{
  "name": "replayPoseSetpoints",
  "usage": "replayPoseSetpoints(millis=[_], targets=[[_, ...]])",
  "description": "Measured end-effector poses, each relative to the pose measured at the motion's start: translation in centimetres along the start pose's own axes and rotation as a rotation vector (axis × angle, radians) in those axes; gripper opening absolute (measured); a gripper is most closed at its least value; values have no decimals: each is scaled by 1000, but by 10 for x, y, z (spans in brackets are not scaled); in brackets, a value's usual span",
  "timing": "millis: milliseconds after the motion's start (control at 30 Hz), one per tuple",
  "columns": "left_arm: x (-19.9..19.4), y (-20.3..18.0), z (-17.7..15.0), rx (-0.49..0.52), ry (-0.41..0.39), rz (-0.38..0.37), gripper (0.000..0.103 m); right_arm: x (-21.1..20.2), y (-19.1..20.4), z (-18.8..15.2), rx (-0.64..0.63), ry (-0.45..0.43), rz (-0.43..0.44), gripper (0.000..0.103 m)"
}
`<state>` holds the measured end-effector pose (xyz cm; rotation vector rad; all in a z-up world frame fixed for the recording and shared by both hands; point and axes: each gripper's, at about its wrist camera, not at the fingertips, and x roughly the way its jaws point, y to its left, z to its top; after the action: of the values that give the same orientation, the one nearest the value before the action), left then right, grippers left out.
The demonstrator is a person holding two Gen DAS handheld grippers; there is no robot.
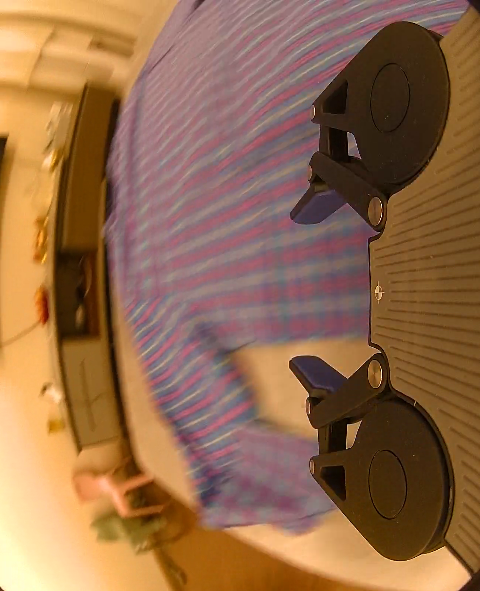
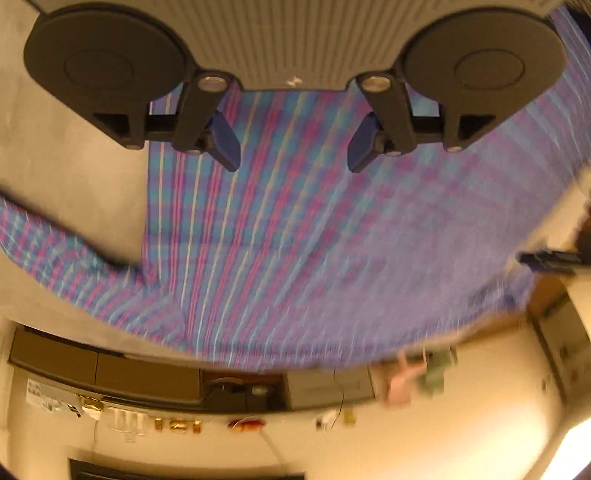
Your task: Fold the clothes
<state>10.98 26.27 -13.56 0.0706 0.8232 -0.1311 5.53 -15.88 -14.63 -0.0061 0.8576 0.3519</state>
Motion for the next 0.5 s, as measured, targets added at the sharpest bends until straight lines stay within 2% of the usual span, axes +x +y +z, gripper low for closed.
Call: replayPoseSetpoints(millis=[67,100,167,267,300,333,367,400,433,500], targets=[[-8,-10,-21,24,28,-8,71,7,-5,-4,-40,3,-65,59],[-5,-14,-26,29,30,10,71,12,-8,2,-74,1,-120,59],[-1,-24,-36,38,33,48,71,28,-24,20,-18,-7,-155,59],[12,-16,-34,-17,23,71,85,47,-49,41,34,-22,-219,67],[14,-10,-32,-57,34,84,85,53,-58,48,60,-22,-235,67],[16,-4,-31,-98,46,96,80,54,-65,53,81,-14,-273,66],[12,1,-31,-129,58,120,69,50,-70,54,116,3,-306,58],[4,5,-32,-137,62,138,65,41,-71,49,146,9,-323,49],[-10,7,-37,-132,54,145,68,23,-68,39,163,-21,-288,51],[-40,9,-54,-120,29,147,77,-16,-58,14,188,-63,-197,74]])
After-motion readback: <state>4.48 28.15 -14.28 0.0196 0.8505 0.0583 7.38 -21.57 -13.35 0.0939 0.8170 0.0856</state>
